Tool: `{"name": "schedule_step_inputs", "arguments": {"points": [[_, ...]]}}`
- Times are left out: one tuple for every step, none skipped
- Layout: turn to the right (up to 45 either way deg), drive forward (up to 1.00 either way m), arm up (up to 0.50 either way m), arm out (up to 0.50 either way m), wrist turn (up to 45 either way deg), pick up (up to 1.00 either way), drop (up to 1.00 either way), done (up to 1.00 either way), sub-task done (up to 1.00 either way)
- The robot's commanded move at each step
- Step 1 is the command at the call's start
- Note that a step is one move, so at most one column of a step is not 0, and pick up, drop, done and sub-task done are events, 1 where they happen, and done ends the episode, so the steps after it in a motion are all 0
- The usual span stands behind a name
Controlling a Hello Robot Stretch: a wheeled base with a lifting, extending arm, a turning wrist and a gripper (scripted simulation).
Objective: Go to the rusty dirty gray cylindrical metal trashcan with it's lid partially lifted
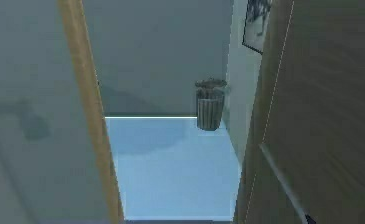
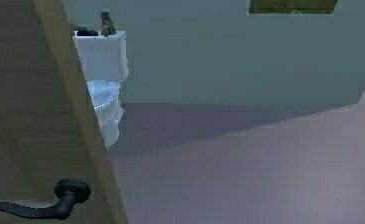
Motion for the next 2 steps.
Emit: {"name": "schedule_step_inputs", "arguments": {"points": [[0.0, 1.0, 0.0, 0.0, 0.0, 0.0, 0.0, 0.0, 0.0], [0.0, 0.15, 0.0, 0.0, 0.0, 0.0, 0.0, 0.0, 0.0]]}}
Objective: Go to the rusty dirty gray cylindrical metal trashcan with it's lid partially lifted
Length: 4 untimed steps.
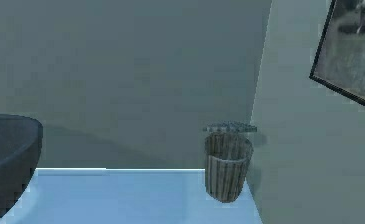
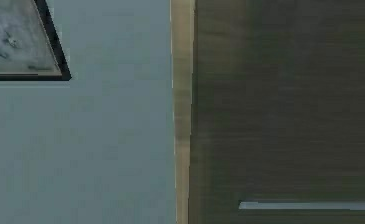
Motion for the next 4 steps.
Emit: {"name": "schedule_step_inputs", "arguments": {"points": [[24.0, 0.0, 0.0, 0.0, 0.0, 0.0, 0.0, 0.0, 0.0], [0.0, 0.35, 0.0, 0.0, 0.0, 0.0, 0.0, 0.0, 0.0], [-12.0, 0.0, 0.0, 0.0, 0.0, 0.0, 0.0, 0.0, 0.0], [0.0, 0.0, 0.0, 0.0, 0.0, 0.0, 0.0, 1.0, 0.0]]}}
